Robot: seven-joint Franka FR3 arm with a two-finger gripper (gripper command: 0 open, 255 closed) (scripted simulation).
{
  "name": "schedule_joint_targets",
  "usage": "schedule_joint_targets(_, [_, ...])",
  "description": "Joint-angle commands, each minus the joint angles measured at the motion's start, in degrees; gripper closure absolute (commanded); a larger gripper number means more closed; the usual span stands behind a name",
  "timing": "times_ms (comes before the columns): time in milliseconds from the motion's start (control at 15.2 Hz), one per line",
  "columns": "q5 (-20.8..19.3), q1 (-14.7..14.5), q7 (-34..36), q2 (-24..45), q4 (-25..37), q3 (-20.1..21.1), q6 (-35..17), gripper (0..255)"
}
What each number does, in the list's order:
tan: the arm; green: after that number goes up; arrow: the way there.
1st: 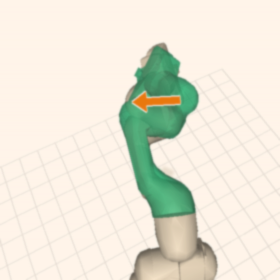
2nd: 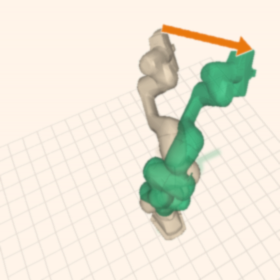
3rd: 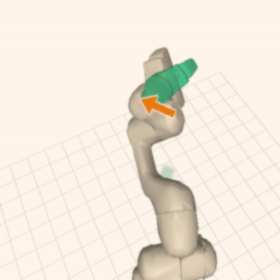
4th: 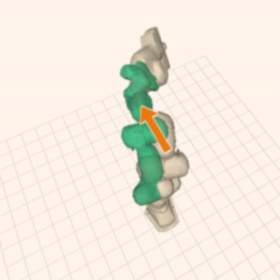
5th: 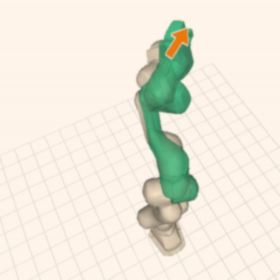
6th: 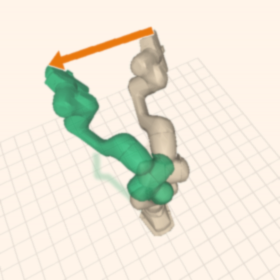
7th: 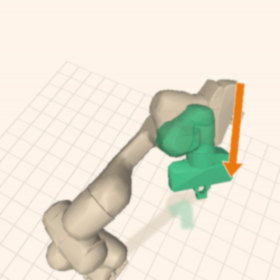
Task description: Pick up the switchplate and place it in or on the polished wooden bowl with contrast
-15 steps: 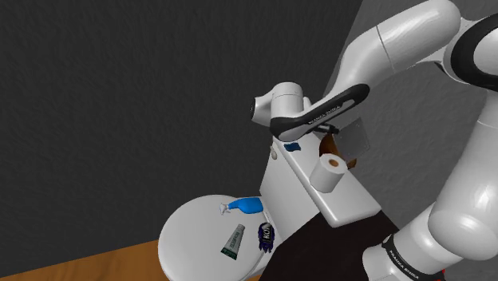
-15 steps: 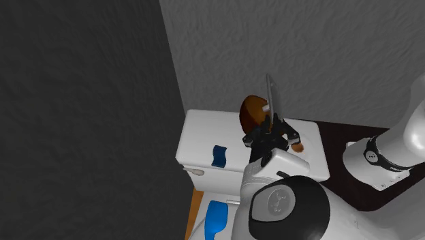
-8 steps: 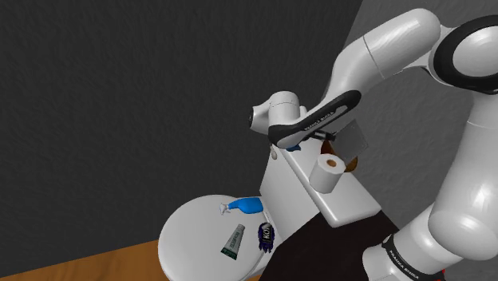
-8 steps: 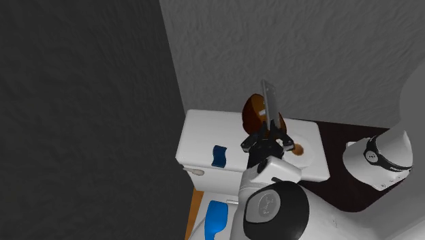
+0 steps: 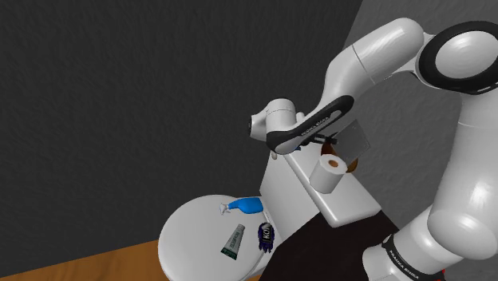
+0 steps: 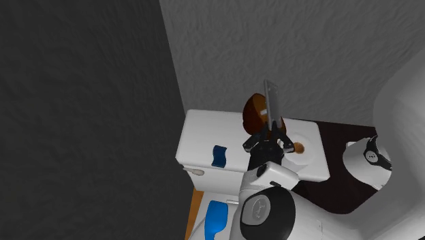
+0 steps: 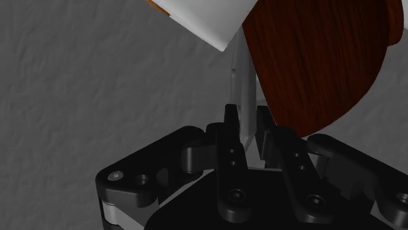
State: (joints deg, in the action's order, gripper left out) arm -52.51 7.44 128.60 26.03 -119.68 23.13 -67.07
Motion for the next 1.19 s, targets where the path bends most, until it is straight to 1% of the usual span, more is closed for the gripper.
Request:
schedule_joint_targets(0, [-0.18,0.98,0.20,0.71,-0.12,0.39,-4.81,255])
schedule_joint_targets(198, [-0.47,2.06,0.45,0.94,-0.07,1.56,-4.43,255])
schedule_joint_targets(264, [-0.37,2.02,-0.05,0.38,0.04,1.70,-4.03,0])
schedule_joint_targets(330, [-0.56,2.30,-0.02,0.19,-0.47,1.58,-4.44,0])
schedule_joint_targets(462, [-0.67,1.99,-0.92,0.16,0.83,1.67,-3.45,0])
schedule_joint_targets(528, [-0.23,1.99,-0.37,-0.21,-0.04,1.84,-3.72,0])
schedule_joint_targets(594, [-0.57,2.44,0.54,1.03,-0.05,1.98,-4.29,0])
schedule_joint_targets(858, [1.32,-1.27,0.27,4.79,7.65,3.31,1.14,0])
schedule_joint_targets(1122, [1.32,-1.28,0.26,4.79,7.65,3.29,1.13,0])
